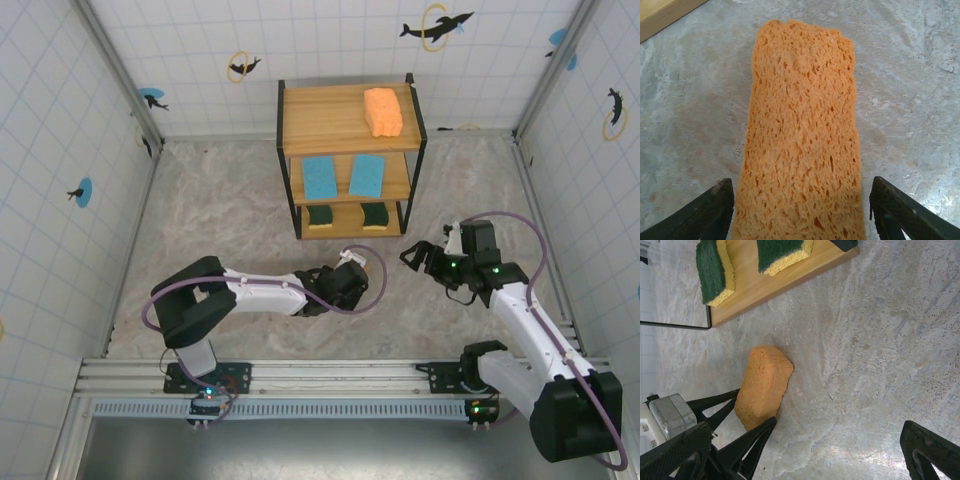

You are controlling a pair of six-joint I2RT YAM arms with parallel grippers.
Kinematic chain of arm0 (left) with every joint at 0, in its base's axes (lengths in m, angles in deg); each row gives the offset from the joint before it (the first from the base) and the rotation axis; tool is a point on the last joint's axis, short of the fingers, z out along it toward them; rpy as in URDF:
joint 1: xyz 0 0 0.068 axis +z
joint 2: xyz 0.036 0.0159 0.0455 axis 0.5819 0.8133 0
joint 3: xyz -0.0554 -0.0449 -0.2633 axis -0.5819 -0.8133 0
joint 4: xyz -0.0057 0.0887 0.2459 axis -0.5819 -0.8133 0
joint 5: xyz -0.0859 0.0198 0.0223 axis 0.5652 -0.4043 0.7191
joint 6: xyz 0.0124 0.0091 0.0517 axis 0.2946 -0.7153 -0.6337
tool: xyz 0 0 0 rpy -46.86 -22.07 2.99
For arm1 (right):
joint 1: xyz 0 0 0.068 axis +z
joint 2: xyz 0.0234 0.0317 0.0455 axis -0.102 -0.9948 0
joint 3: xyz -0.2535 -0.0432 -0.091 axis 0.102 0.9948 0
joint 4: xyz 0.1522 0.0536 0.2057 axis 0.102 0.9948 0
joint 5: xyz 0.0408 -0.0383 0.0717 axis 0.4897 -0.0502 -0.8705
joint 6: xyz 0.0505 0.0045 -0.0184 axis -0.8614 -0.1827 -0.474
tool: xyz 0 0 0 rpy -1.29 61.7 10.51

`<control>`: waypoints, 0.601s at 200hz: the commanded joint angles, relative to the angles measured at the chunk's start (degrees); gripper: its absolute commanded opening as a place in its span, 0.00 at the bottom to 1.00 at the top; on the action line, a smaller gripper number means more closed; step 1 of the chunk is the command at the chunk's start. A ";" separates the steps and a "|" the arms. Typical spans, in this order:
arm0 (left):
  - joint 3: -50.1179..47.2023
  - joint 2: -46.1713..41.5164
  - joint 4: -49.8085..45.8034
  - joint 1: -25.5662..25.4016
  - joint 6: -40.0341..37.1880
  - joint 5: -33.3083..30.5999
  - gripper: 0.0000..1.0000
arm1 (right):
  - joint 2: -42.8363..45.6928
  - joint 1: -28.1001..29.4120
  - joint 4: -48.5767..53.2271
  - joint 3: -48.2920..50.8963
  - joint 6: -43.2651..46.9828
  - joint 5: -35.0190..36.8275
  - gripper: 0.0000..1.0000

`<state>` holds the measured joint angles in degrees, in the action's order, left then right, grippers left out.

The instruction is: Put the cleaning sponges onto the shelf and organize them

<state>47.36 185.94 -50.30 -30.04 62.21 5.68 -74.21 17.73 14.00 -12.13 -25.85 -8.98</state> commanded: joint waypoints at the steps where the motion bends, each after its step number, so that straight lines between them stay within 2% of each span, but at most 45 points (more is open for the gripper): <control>1: 1.31 0.85 -1.75 -0.45 0.63 -1.74 0.64 | 0.69 -0.46 -0.02 1.07 0.49 -1.02 0.99; 33: 1.34 0.85 -1.95 -0.55 0.74 -1.70 0.54 | 0.56 -0.61 -0.10 1.27 0.44 -1.04 0.99; 51: 1.44 0.77 -1.99 -0.56 0.49 -0.70 0.54 | 0.51 -0.54 -0.16 1.29 0.35 -1.04 0.99; 81: 1.80 0.36 -2.85 -0.56 1.15 -1.03 0.44 | 0.51 -0.70 -0.20 1.31 0.29 -1.04 0.99; 120: 2.17 -3.76 -5.57 -0.56 1.58 -1.53 0.40 | 0.36 -0.67 -0.17 1.39 0.25 -0.78 0.99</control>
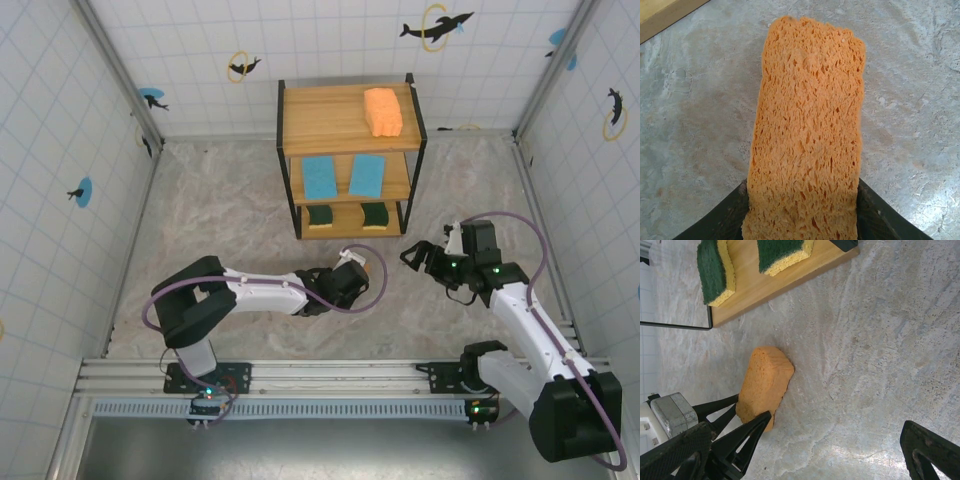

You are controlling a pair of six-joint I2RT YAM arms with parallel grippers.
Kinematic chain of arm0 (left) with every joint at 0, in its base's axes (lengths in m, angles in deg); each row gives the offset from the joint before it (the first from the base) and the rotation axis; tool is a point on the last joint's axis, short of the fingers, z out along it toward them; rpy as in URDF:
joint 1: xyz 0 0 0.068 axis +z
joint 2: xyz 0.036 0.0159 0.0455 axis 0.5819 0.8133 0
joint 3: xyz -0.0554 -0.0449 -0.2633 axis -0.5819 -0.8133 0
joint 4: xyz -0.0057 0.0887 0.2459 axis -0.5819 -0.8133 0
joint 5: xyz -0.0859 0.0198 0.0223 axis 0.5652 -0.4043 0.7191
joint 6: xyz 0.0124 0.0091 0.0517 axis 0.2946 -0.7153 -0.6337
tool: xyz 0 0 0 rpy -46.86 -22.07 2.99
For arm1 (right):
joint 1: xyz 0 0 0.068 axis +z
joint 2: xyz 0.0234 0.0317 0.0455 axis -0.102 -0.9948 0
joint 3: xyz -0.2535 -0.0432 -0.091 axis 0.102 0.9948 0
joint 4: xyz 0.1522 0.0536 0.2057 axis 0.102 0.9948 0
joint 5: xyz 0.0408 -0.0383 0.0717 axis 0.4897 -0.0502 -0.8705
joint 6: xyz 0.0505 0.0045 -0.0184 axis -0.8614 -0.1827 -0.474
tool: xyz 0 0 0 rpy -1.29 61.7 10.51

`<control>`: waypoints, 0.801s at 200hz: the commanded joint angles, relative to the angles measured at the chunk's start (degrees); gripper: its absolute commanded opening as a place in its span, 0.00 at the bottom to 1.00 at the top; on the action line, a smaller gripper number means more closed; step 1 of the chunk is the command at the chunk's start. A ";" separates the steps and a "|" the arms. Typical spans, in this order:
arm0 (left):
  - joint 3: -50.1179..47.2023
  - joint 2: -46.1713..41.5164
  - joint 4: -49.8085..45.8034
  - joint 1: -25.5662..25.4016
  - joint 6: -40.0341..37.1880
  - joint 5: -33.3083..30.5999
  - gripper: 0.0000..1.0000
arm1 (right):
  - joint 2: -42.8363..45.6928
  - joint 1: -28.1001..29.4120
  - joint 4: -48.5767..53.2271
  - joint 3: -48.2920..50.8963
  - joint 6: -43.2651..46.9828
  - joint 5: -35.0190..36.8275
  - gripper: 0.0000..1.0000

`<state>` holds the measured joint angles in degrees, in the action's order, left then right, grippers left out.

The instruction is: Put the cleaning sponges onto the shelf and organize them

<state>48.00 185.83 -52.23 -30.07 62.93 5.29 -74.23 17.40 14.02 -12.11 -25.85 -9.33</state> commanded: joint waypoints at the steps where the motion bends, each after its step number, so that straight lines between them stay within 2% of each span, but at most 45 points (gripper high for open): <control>1: 1.52 -3.90 -3.71 -0.53 0.88 -1.16 0.40 | 0.37 -0.37 -0.19 1.40 0.25 -0.38 0.99; 47: 4.53 -12.76 -11.89 -0.53 1.38 -3.66 0.31 | -0.73 -0.35 -0.12 1.78 0.61 -0.43 0.99; 127: 15.30 -25.21 -24.69 -0.49 2.47 -6.84 0.33 | -1.40 -0.22 -2.21 2.46 0.16 -2.30 0.99; 160: 21.95 -27.32 -30.19 -0.53 4.95 -11.17 0.33 | -1.22 -0.24 -2.37 2.74 0.17 -2.54 0.99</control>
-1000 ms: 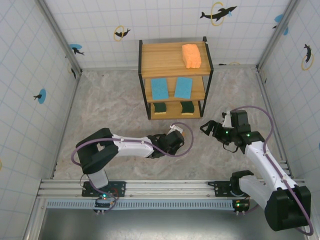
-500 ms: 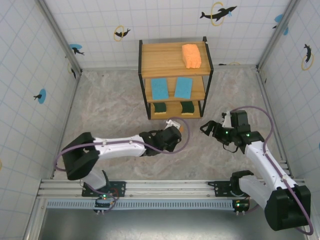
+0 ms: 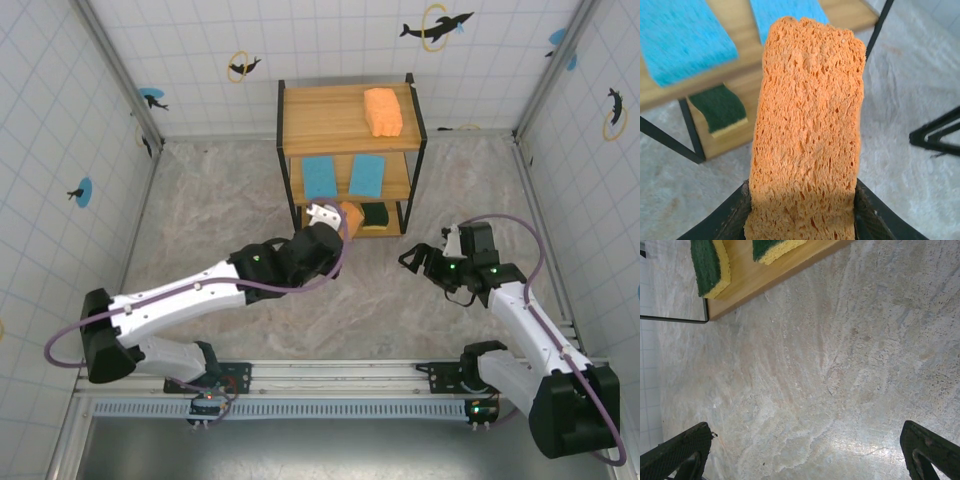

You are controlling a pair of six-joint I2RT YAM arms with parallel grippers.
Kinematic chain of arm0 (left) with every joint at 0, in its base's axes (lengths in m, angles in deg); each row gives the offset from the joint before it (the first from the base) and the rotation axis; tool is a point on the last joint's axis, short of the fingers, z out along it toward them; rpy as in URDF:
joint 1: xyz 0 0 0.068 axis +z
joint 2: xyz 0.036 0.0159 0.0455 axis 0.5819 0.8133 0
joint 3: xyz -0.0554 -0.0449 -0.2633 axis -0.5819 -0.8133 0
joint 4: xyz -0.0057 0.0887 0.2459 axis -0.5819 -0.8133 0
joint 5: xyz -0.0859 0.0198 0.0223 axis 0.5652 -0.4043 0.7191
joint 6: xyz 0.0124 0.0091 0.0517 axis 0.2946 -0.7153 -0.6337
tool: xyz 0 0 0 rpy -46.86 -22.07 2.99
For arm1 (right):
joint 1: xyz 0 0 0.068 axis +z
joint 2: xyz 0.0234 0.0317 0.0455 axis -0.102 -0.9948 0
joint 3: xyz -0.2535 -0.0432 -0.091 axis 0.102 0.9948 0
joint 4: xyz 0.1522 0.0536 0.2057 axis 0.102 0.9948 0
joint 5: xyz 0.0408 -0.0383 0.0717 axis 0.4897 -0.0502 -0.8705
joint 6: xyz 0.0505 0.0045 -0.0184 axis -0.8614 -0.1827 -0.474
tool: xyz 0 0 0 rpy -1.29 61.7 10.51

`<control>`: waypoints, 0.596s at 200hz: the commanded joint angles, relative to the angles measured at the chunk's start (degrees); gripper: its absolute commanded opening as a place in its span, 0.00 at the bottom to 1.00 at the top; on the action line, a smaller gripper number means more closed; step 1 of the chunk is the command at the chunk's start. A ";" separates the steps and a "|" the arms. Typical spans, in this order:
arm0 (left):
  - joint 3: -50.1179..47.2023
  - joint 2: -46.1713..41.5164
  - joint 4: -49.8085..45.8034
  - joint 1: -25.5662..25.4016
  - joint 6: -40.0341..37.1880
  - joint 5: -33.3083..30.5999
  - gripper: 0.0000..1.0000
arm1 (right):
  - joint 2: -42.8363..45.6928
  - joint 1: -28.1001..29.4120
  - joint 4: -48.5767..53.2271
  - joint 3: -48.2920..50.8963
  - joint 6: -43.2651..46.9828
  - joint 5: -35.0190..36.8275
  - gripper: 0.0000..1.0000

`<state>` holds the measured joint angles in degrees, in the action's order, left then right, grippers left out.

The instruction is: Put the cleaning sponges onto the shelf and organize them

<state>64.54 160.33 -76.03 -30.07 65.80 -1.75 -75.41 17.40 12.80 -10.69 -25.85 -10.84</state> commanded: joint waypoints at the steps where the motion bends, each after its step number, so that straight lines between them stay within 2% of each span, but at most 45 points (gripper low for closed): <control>1: 5.51 -1.82 -6.50 -0.53 2.08 -4.19 0.33 | -0.04 -0.27 -1.15 1.33 0.21 -1.07 0.99; 42: 13.13 -2.98 -7.76 -0.53 2.06 -4.74 0.33 | 0.79 -0.27 -0.70 1.51 0.34 -1.17 0.99; 119: 28.18 0.98 -6.53 -0.50 -4.52 -13.48 0.32 | 2.49 -0.24 -0.05 1.95 -0.12 -1.58 0.99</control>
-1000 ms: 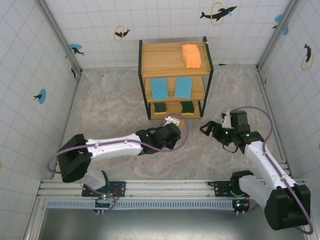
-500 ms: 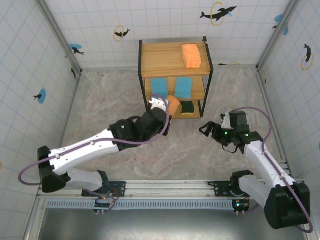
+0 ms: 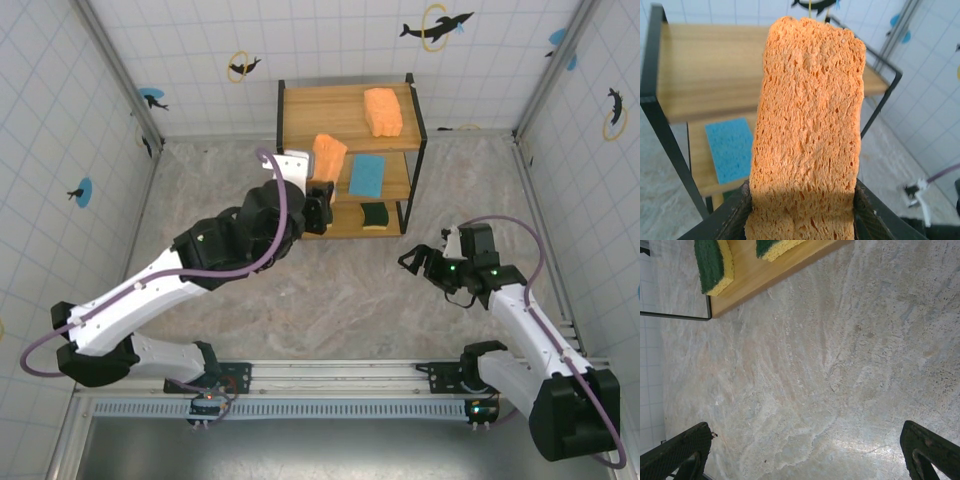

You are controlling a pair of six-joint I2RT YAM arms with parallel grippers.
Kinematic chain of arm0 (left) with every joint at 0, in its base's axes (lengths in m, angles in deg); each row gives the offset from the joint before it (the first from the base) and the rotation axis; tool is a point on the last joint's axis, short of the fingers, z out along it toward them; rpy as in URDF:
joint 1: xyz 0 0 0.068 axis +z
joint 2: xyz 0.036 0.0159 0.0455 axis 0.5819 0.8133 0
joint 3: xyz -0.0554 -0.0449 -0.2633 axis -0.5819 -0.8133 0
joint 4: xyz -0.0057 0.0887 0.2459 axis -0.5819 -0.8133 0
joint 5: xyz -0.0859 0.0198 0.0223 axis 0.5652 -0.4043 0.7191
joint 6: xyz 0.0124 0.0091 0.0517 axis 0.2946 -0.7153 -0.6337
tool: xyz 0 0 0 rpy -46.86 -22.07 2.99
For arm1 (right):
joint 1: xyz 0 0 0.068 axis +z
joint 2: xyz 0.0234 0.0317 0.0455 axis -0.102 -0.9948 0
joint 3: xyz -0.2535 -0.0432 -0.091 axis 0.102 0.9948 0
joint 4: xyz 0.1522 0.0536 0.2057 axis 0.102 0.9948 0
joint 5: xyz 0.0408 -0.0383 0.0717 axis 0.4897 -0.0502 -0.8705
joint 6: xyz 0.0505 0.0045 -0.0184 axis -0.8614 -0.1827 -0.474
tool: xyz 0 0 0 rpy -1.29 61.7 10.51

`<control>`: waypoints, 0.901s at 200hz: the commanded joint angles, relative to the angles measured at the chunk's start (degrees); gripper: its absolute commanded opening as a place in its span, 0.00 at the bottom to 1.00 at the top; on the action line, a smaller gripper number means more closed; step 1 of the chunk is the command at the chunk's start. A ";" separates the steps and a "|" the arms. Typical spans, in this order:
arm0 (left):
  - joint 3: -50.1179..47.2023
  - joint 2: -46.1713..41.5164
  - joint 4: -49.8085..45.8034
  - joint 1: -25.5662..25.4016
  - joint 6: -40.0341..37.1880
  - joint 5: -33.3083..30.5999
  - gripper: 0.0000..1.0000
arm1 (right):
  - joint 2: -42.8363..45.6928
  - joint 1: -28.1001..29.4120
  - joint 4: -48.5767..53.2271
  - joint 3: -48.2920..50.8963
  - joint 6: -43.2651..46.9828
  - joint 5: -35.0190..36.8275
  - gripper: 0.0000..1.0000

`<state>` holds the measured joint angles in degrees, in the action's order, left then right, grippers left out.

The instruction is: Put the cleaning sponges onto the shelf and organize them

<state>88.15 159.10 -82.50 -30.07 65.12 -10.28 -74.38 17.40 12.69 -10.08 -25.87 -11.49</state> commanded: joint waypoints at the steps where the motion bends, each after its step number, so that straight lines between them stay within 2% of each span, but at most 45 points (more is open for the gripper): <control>1: 4.77 2.33 -0.01 -0.47 -3.93 -5.09 0.32 | 1.51 -0.27 0.03 1.34 -0.13 -0.87 0.99; 48: 8.62 4.08 8.60 -0.53 -11.22 -9.81 0.34 | 4.09 0.11 2.08 2.61 -0.61 1.34 0.99; 103: 14.07 9.45 13.28 0.37 -21.49 -17.62 0.38 | 7.30 1.34 3.44 3.17 -2.85 3.12 0.99; 149: 21.53 15.28 5.94 8.52 -14.32 -8.28 0.39 | 11.69 2.68 5.29 3.18 -4.38 5.16 0.99; 180: 23.98 18.21 4.35 12.35 -12.63 -3.21 0.40 | 13.64 2.87 6.85 2.78 -4.73 5.77 0.99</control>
<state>108.91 175.47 -74.98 -19.75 50.28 -18.41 -62.19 19.79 17.19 -7.91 -29.85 -6.86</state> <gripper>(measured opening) 0.449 0.993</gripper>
